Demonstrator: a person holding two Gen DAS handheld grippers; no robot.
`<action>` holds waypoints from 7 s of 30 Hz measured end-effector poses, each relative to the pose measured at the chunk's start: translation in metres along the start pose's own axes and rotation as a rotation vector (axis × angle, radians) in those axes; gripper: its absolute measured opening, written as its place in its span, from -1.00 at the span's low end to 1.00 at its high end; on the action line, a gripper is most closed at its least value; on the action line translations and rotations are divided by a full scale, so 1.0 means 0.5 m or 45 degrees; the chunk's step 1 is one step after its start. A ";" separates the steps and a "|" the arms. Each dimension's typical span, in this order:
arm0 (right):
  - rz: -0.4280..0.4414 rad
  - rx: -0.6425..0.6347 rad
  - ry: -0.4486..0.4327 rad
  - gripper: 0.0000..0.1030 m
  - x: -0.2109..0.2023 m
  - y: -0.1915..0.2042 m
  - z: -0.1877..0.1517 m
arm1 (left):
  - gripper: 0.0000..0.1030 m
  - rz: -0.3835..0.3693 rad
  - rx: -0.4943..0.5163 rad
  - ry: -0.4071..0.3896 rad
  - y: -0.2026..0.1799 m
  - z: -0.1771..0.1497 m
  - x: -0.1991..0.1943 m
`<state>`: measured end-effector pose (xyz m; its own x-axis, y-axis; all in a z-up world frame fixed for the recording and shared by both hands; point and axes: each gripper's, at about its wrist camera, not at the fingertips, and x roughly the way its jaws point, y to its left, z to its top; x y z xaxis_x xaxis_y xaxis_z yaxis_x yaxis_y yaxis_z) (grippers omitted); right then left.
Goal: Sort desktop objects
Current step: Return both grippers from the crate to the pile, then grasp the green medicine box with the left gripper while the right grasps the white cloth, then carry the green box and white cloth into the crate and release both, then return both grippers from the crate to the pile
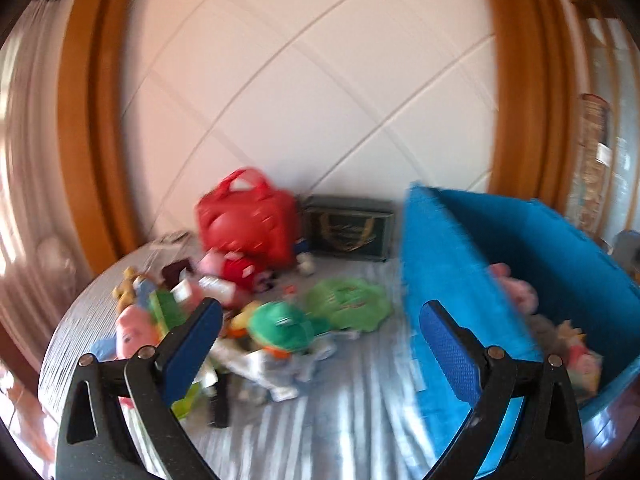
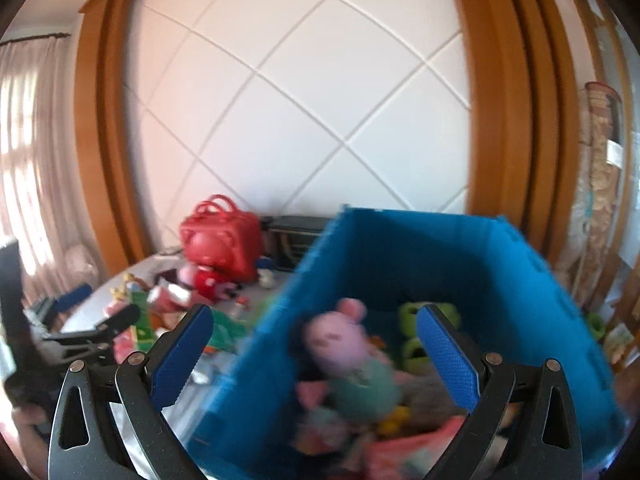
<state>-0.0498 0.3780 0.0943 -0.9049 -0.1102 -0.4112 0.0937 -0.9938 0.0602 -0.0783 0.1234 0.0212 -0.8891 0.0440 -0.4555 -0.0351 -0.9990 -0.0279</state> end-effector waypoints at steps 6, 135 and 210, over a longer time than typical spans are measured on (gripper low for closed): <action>0.021 -0.020 0.020 1.00 0.070 0.160 0.022 | 0.95 0.147 -0.030 0.155 0.217 -0.053 0.091; -0.355 0.224 -0.117 -0.76 0.050 0.117 0.012 | 0.05 -0.601 0.311 -0.018 -0.063 0.120 0.068; -0.069 0.151 0.183 1.00 0.087 -0.034 0.078 | 0.83 -0.332 0.204 0.086 -0.074 0.127 0.136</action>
<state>-0.1070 0.3907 0.1110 -0.8381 -0.0659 -0.5416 -0.0108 -0.9905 0.1373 -0.1663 0.1627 0.0477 -0.8083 0.2942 -0.5099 -0.3343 -0.9424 -0.0137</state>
